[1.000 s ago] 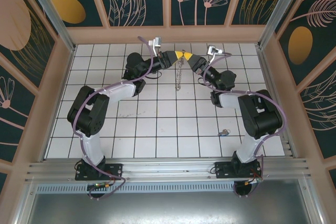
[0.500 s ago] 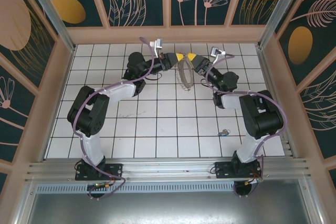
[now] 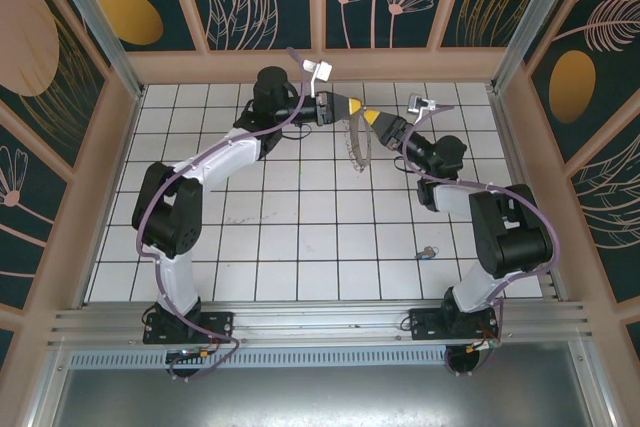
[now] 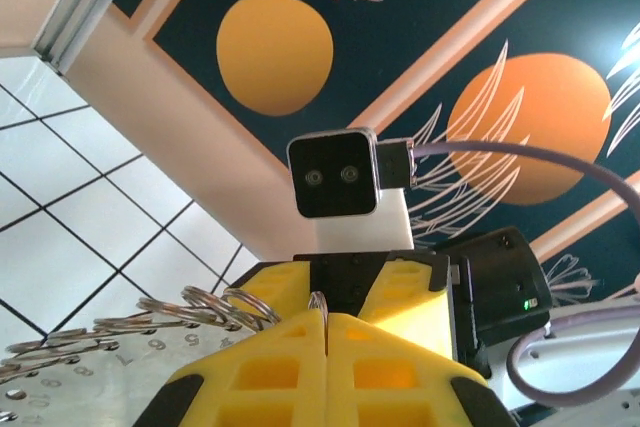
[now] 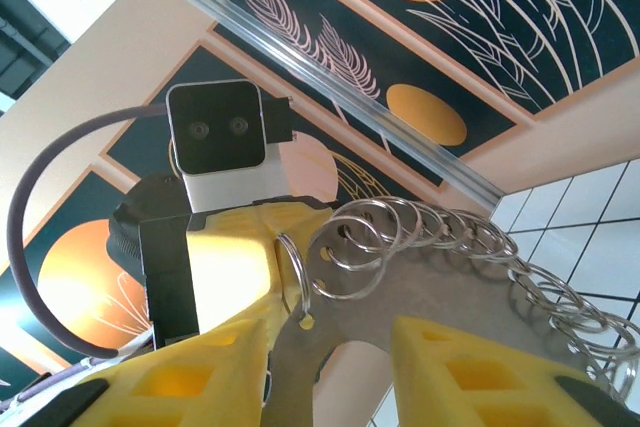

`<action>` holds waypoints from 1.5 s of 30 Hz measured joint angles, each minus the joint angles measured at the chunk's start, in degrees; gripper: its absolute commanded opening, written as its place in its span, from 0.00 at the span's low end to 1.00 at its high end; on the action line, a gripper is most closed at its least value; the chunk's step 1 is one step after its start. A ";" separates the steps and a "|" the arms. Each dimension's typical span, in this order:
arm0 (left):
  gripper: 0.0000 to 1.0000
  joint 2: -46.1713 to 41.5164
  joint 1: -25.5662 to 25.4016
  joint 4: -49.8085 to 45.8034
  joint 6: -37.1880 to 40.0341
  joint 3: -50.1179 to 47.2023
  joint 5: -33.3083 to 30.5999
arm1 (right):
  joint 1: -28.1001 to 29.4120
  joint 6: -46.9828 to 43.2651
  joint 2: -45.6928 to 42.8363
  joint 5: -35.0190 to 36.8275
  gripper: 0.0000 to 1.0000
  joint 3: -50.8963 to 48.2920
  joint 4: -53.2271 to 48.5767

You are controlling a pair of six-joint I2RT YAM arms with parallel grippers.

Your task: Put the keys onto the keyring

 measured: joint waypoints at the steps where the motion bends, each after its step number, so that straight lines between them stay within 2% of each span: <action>1: 0.00 0.13 0.00 -1.29 0.92 0.33 0.42 | 0.00 -0.02 0.00 -0.31 0.34 0.00 -0.04; 12: 0.00 1.07 0.00 -6.78 4.85 0.55 3.30 | -0.04 -0.70 -0.24 -1.46 0.23 -0.02 -1.70; 15: 0.00 1.07 0.00 -6.84 5.05 0.55 3.65 | -0.11 -1.03 -0.24 -1.51 0.16 -0.02 -2.03; 19: 0.00 1.07 0.00 -6.84 5.07 0.57 4.09 | -0.20 -1.18 -0.24 -1.86 0.00 -0.02 -2.16; 23: 0.02 1.07 0.04 -6.97 5.07 0.57 4.17 | -0.26 -1.36 -0.24 -1.97 0.00 -0.02 -2.08; 25: 0.15 1.07 0.04 -6.93 4.96 0.55 3.89 | -0.26 -1.33 -0.24 -1.88 0.00 -0.02 -2.08; 30: 0.34 0.61 0.00 -3.56 3.34 -1.77 1.25 | -0.24 -1.07 -0.24 -1.16 0.00 0.00 -1.49; 36: 0.36 -1.95 0.00 3.82 -2.14 -9.11 -3.45 | 0.28 -0.39 -0.24 1.70 0.00 0.22 0.02; 45: 0.37 -3.76 0.00 22.01 -15.63 -17.86 -9.51 | 2.89 1.44 1.97 6.60 0.00 1.66 5.95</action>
